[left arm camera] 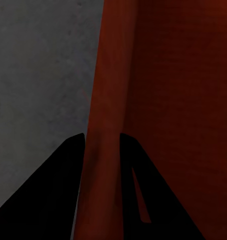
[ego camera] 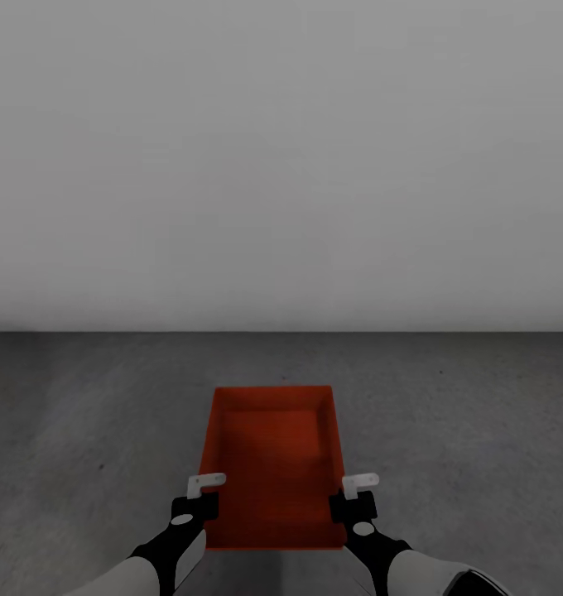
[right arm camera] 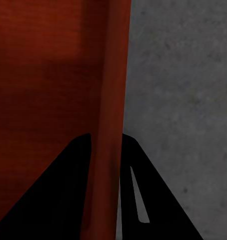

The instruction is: Move the two storage containers from the living room to the garage. In the garage, place one container on the floor and stack the other container on top of it (either order is fine).

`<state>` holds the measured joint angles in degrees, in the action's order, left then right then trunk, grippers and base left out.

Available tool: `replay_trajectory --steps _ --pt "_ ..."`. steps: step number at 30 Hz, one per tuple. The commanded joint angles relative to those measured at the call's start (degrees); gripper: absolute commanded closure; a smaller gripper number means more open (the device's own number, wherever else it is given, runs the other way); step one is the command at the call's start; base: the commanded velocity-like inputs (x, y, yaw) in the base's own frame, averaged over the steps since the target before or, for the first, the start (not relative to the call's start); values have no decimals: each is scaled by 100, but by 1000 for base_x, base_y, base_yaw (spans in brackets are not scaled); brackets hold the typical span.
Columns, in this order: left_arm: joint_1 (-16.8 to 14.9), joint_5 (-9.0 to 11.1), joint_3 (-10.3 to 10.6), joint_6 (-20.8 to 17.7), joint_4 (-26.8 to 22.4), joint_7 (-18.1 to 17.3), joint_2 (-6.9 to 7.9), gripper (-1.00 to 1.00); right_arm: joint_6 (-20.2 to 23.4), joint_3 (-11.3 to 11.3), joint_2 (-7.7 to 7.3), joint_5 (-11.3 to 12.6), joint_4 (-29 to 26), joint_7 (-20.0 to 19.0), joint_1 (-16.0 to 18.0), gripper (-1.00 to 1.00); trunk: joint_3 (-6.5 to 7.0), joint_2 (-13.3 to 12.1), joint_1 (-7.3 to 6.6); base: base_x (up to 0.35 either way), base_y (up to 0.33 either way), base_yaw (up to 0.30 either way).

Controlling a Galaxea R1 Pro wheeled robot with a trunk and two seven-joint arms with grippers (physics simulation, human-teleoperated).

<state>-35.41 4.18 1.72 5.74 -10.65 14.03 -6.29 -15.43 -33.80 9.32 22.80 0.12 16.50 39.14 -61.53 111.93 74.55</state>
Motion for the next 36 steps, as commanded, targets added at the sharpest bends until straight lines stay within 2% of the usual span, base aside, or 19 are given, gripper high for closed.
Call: replay_trajectory --steps 1,34,36 --pt "-1 4 -93 24 -3 56 -4 100 -4 375 8 14 -73 28 4 100 -22 43 22 0 0 0" --pt "-1 4 -93 24 1 56 -4 100 -4 376 8 14 -73 19 3 100 -615 1367 746 0 0 0" --pt "-1 4 -93 24 0 56 -4 100 -4 375 7 14 -73 19 0 100 -615 1367 746 0 0 0"
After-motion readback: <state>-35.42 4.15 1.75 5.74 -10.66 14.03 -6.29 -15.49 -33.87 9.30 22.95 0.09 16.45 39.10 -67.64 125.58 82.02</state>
